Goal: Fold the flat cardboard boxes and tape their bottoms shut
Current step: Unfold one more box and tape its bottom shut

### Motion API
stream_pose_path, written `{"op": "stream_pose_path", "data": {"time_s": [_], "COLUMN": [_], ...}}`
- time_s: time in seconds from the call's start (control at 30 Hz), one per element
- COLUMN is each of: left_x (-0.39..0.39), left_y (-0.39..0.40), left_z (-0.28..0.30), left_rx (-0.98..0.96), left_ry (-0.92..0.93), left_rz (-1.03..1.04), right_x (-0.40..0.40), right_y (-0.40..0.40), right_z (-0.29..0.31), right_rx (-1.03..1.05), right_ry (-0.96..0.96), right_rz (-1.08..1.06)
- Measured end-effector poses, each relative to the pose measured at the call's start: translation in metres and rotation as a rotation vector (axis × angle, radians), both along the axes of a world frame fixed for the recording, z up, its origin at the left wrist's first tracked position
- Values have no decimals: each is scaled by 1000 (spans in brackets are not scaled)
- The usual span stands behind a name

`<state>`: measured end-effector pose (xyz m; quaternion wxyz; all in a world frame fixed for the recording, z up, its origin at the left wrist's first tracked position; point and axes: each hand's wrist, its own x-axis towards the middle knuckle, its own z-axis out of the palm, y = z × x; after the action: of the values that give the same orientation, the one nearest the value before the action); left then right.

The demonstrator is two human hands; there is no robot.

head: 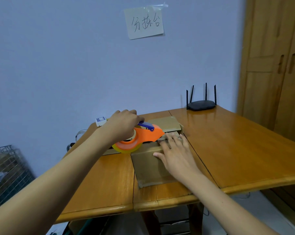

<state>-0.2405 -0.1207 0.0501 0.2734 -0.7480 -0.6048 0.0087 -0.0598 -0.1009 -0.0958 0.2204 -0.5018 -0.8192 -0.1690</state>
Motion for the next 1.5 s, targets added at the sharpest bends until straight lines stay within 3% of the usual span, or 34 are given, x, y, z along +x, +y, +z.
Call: {"op": "stream_pose_path", "data": {"time_s": [0.23, 0.47, 1.5], "left_x": [0, 2, -16], "left_y": [3, 2, 3], "left_z": [-3, -5, -2], "left_rx": [-16, -19, 9], "left_ry": [-8, 6, -72], "left_rz": [19, 6, 16], "right_x": [4, 7, 4], "right_y": [-1, 0, 9], "right_z": [2, 15, 17], "right_rx": [41, -84, -193], "right_ry": [140, 13, 7], "right_rz": [63, 56, 80]}}
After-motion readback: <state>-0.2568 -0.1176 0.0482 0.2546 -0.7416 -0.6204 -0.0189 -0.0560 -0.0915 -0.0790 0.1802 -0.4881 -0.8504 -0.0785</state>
